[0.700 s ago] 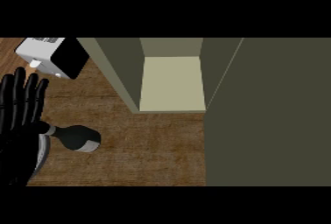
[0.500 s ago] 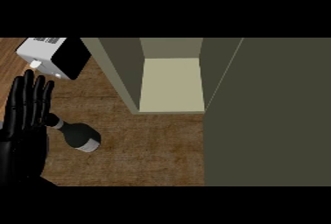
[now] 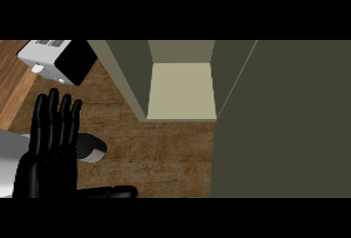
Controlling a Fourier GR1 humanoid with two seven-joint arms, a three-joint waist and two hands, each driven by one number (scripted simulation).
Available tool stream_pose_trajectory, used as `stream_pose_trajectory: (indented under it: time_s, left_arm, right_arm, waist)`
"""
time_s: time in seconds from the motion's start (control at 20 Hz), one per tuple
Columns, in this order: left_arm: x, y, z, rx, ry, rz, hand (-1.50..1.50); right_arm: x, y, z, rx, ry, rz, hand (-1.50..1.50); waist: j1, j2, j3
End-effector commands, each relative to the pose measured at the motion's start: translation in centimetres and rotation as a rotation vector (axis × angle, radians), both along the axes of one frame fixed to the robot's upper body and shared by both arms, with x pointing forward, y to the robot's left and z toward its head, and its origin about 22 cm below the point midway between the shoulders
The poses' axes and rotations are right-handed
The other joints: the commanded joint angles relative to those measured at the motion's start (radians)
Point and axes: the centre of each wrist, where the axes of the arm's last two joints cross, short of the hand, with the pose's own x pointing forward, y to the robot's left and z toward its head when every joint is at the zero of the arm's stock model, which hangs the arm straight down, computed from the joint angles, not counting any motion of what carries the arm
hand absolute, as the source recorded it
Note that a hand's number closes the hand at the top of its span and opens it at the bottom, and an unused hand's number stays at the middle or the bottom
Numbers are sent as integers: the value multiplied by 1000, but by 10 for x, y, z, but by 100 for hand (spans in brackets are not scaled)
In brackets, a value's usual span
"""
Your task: Pick up the wine, place it into the cabinet and close the cabinet
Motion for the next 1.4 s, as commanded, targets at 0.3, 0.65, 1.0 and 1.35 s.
stream_pose_trajectory:
  time_s: [0.3,0.65,1.0,1.35]
  left_arm:
    - [-18,-30,36,-81,-9,-18,-150]
    - [-23,-36,48,-74,-11,16,-150]
    - [-36,-40,46,-85,3,83,-150]
    - [-45,5,63,-72,9,140,-150]
  right_arm:
    - [-19,-13,33,5,12,28,-150]
    - [-21,7,41,9,18,33,-150]
    - [-21,23,55,11,14,30,-150]
    - [-32,18,65,9,5,18,-150]
  waist:
    - [2,1,0]
    - [3,1,0]
    - [5,0,-1]
    - [4,0,-1]
